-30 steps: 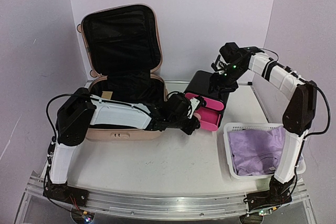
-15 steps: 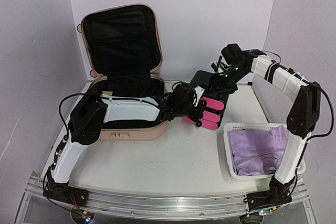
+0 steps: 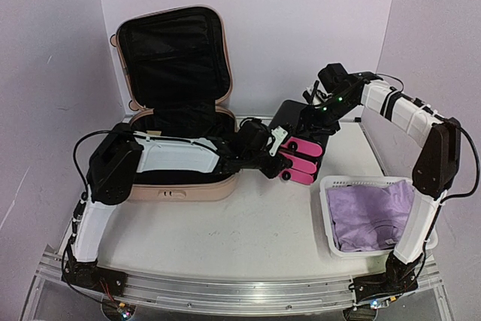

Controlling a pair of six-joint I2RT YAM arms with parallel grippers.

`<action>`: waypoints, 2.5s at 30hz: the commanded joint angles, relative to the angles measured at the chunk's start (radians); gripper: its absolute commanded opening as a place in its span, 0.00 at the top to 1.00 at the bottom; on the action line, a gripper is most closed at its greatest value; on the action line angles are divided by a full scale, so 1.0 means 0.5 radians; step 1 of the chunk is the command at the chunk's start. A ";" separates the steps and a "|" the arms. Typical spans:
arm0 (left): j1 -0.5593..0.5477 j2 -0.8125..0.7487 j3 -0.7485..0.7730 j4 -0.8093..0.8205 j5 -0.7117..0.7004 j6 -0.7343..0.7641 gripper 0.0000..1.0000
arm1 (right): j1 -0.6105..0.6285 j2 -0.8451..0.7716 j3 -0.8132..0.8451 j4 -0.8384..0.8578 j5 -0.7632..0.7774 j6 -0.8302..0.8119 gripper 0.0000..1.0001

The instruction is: Open, take out, and arrange the luggage

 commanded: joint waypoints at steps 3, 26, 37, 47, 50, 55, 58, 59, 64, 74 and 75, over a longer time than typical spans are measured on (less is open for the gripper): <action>0.011 -0.431 -0.290 0.029 0.204 -0.065 0.59 | 0.009 0.050 -0.084 -0.155 0.028 -0.003 0.44; 0.136 0.248 0.389 0.029 0.259 -0.129 0.78 | 0.009 0.005 -0.118 -0.151 -0.026 0.045 0.44; 0.098 0.028 -0.003 0.038 0.167 -0.140 0.36 | 0.009 0.006 -0.146 -0.127 -0.027 0.046 0.44; -0.017 0.165 0.039 0.118 -0.228 -0.204 0.32 | 0.009 -0.005 -0.145 -0.118 -0.026 0.061 0.44; -0.052 0.236 0.105 0.151 -0.349 -0.182 0.32 | 0.010 -0.011 -0.146 -0.117 -0.026 0.064 0.44; -0.083 0.334 0.166 0.212 -0.516 -0.214 0.34 | 0.011 -0.025 -0.144 -0.116 -0.032 0.070 0.44; -0.083 0.374 0.191 0.242 -0.568 -0.271 0.35 | 0.009 -0.036 -0.146 -0.115 -0.027 0.070 0.44; -0.083 0.383 0.188 0.251 -0.591 -0.285 0.35 | 0.010 -0.035 -0.145 -0.116 -0.027 0.072 0.44; -0.083 0.420 0.161 0.359 -0.648 -0.375 0.34 | 0.009 -0.046 -0.151 -0.114 -0.039 0.076 0.44; -0.092 0.384 -0.046 0.653 -0.732 -0.483 0.33 | 0.010 -0.084 -0.172 -0.105 -0.033 0.088 0.44; -0.092 0.383 -0.056 0.654 -0.744 -0.490 0.33 | 0.010 -0.085 -0.174 -0.104 -0.037 0.088 0.44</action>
